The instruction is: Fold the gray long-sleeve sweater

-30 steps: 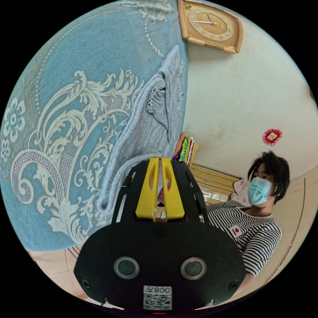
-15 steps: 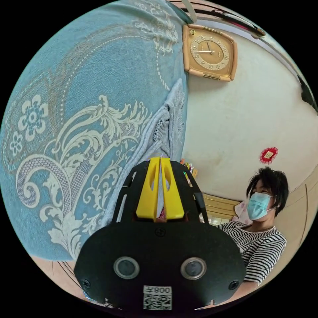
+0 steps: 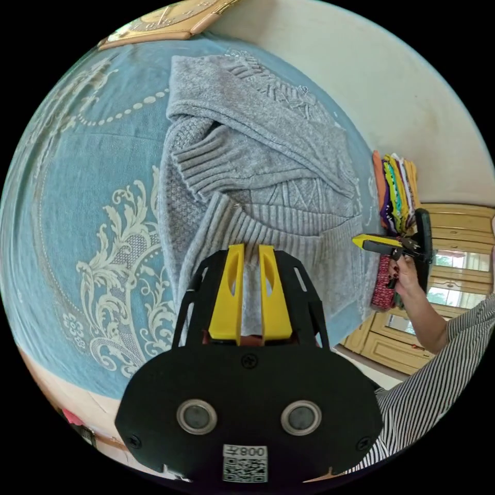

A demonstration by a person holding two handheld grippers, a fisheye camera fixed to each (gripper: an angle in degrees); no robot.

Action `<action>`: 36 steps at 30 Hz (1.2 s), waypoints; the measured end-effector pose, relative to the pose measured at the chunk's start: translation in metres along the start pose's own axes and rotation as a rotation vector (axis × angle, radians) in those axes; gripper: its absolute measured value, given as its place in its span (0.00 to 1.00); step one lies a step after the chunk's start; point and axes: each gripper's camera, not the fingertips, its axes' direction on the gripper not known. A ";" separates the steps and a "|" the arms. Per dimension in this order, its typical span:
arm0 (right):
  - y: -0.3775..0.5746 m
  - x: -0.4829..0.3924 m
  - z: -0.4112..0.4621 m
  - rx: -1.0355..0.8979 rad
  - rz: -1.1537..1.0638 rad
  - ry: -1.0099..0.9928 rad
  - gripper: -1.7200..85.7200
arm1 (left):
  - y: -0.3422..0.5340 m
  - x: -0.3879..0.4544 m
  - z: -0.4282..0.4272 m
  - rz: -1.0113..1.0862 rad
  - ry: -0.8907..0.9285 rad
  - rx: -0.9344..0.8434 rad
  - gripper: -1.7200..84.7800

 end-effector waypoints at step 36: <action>-0.068 -0.025 -0.033 0.123 0.041 -0.104 0.03 | 0.021 0.001 -0.152 -0.187 -0.004 0.203 0.10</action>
